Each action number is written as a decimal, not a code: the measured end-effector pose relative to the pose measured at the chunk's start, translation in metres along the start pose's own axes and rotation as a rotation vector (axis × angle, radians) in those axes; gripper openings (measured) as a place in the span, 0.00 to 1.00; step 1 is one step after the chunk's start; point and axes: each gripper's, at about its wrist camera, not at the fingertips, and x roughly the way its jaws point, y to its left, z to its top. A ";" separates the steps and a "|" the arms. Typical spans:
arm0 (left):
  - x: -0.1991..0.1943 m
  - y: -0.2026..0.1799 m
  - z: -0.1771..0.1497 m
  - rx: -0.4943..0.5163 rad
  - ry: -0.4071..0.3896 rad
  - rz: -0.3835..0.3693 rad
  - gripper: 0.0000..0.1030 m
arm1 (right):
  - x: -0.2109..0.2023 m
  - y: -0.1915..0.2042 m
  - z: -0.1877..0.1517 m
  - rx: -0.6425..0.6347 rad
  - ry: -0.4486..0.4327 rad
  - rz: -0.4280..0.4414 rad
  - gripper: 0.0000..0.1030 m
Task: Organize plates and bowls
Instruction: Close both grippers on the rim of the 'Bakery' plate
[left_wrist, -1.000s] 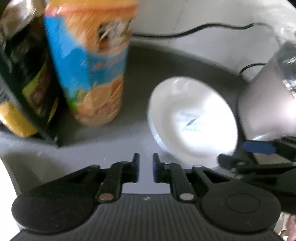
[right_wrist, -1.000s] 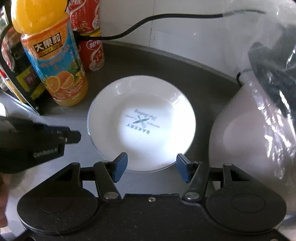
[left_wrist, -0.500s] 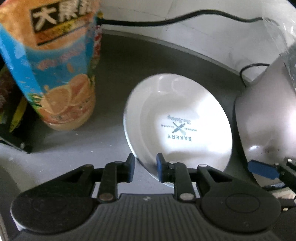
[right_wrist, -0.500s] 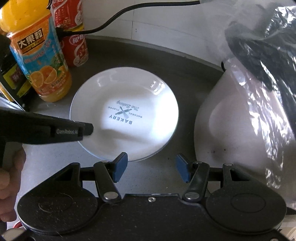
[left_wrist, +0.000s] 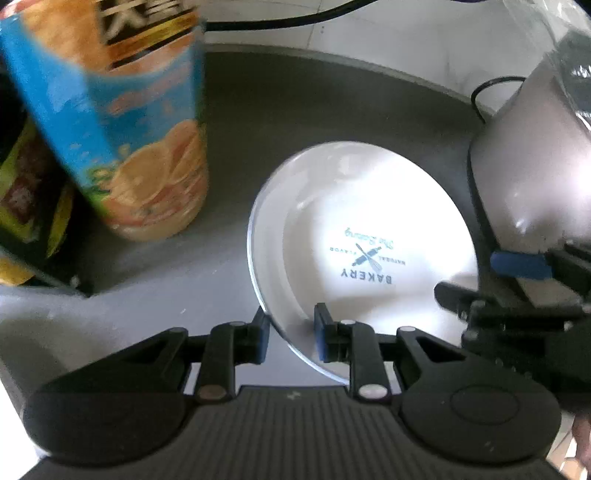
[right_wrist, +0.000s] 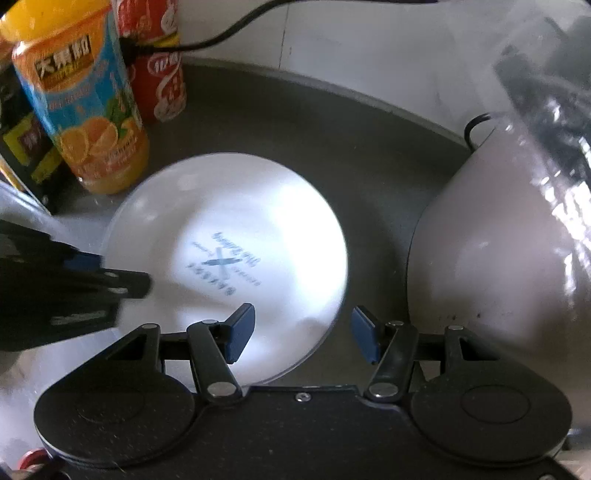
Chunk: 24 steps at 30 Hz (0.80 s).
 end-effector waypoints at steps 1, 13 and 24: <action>-0.002 0.002 -0.003 0.008 0.000 0.013 0.23 | 0.002 0.001 -0.001 -0.006 0.004 -0.005 0.56; -0.017 0.021 -0.022 0.030 0.008 0.042 0.23 | 0.010 0.006 -0.012 -0.008 0.025 0.021 0.57; -0.005 0.011 -0.011 0.002 0.018 0.063 0.22 | 0.026 -0.009 -0.005 0.097 0.089 0.232 0.42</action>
